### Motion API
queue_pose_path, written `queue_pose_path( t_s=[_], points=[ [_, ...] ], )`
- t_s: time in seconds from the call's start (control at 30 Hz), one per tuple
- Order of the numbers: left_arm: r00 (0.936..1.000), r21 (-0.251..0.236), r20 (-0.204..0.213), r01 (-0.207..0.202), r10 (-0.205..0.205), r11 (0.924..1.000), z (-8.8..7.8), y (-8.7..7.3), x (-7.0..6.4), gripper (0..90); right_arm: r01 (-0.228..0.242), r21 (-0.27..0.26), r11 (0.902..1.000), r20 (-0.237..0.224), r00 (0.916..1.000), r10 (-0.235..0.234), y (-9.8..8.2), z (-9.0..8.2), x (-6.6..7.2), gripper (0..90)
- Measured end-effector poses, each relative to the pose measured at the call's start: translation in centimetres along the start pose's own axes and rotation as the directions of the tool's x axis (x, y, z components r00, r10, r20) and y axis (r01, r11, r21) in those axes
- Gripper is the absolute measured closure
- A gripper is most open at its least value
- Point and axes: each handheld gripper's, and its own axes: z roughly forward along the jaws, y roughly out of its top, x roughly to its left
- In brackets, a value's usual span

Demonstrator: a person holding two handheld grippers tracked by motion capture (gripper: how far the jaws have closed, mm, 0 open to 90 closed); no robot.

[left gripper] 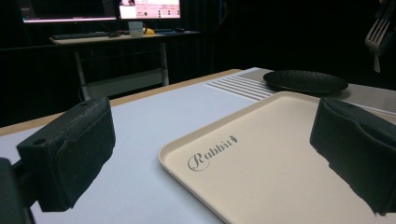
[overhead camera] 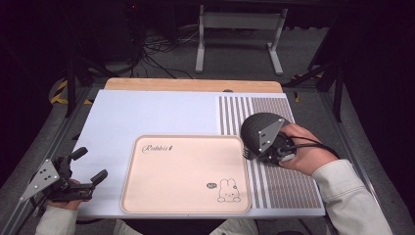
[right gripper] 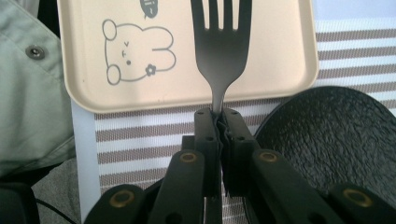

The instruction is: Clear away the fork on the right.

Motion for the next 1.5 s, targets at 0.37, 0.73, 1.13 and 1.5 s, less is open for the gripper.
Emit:
queue_pose_path(
  t_s=[0.37,0.73,1.13,1.5],
  points=[
    [1.0000,0.002,0.005,-0.001,0.001,1.0000,0.0,0.0,0.0,0.9,0.020,-0.025,0.9995,-0.015,0.9997,-0.020,3.0,1.0,0.0,87.1],
    [1.0000,-0.005,0.008,-0.003,0.003,1.0000,0.0,0.1,0.0,0.9,0.012,-0.019,0.9997,-0.015,0.9998,-0.012,5.9,1.7,0.3,87.1],
    [0.9999,-0.006,0.012,-0.001,0.001,1.0000,-0.1,0.1,0.0,0.9,-0.172,-0.077,0.9820,-0.064,0.9837,0.168,8.4,3.2,0.5,87.1],
    [0.9999,-0.006,0.012,0.000,0.000,1.0000,-0.1,0.1,0.0,0.9,-0.404,-0.047,0.9136,-0.041,0.9146,0.402,9.5,4.8,0.6,87.1]
  ],
)
